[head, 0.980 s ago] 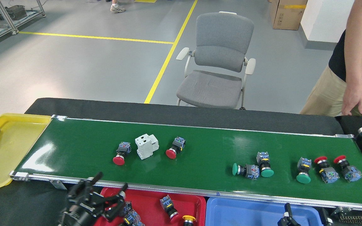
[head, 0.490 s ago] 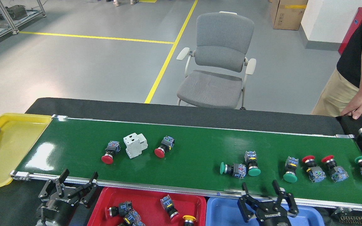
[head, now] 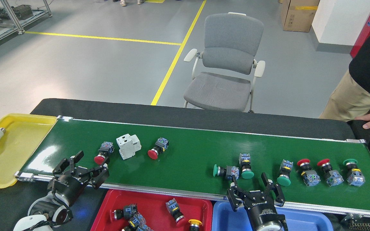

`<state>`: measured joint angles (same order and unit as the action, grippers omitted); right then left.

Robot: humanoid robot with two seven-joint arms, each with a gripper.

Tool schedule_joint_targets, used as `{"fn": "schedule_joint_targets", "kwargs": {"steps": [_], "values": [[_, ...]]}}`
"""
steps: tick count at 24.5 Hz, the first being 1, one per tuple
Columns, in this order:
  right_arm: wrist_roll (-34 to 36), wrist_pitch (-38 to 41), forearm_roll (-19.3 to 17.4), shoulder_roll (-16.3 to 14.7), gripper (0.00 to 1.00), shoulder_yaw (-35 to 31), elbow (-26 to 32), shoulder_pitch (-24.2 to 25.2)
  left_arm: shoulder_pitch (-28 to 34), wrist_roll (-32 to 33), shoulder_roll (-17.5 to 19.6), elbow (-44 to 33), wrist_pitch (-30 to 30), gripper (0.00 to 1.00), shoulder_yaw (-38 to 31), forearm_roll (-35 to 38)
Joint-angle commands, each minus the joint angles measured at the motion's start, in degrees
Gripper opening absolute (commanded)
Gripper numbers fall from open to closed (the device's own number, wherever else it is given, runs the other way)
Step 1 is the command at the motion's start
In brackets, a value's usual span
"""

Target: Pick switch part from conveyor to tray

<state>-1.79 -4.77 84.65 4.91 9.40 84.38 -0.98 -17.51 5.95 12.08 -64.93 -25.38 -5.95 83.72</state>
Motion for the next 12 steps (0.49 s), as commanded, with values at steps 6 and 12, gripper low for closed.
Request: {"fn": "schedule_joint_targets", "kwargs": {"steps": [6,12], "values": [[-0.05,-0.33,0.16,3.27,0.82,0.18,-7.92,-8.25,-6.57,-0.41,1.10,9.83,2.62,0.95,1.99,0.30],[-1.63,0.38,4.47,2.74,0.04,2.73,-11.52,-9.13,-8.59,-0.85,1.45,13.25,6.40,0.37,5.33,0.04]]}}
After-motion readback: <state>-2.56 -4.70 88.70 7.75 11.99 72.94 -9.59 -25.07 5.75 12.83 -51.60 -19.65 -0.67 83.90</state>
